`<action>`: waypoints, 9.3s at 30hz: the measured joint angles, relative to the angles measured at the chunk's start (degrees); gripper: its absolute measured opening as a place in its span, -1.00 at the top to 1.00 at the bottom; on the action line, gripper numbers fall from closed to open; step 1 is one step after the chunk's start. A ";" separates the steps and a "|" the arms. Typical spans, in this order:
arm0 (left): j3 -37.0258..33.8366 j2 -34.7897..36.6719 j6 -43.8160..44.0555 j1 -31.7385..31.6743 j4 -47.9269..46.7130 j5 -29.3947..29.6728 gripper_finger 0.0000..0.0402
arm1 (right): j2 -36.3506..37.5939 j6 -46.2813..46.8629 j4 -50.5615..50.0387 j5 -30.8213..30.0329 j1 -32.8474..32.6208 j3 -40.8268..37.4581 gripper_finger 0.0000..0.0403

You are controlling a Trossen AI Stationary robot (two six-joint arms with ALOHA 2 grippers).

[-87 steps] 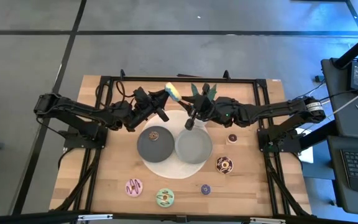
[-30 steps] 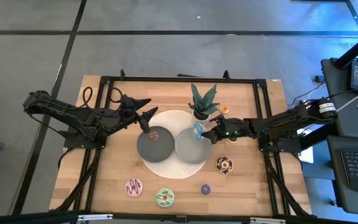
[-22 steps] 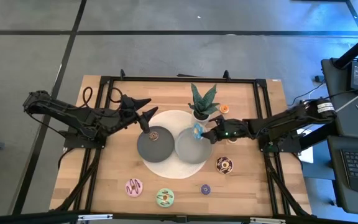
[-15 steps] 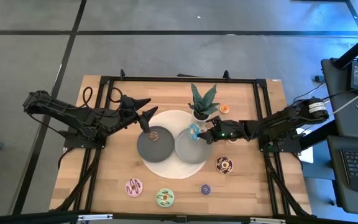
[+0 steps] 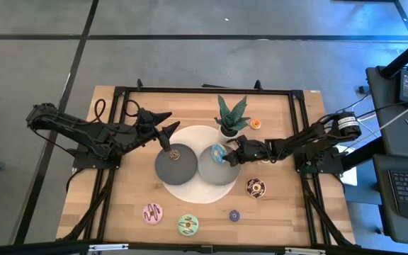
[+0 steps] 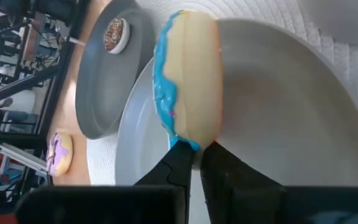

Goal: Pick & Place donuts
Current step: Put the big blue doughnut on the light gray plate, then put the big light violet doughnut on the light gray plate

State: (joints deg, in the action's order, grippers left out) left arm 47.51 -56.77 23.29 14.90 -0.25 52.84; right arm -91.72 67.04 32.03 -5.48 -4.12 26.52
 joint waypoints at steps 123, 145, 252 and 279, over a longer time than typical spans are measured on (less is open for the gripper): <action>29.73 -43.75 65.80 27.14 -64.29 -51.17 0.59 | 17.59 -25.54 -87.52 -11.89 -9.13 28.20 0.03; 29.73 -45.62 79.55 27.21 -61.63 -54.71 -0.13 | 17.59 -25.59 -87.54 -12.06 -9.13 28.20 0.03; 13.03 -35.85 5.91 2.21 28.84 15.02 0.73 | 13.44 -58.55 -21.81 -34.31 -12.31 28.20 0.24; 13.03 -35.34 -2.52 3.17 28.70 13.66 0.46 | 13.44 -60.08 -21.60 -31.93 -12.33 28.20 0.94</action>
State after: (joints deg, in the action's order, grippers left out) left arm 60.53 -92.12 20.77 18.07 28.45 66.50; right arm -78.28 6.96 10.43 -37.40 -16.45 54.72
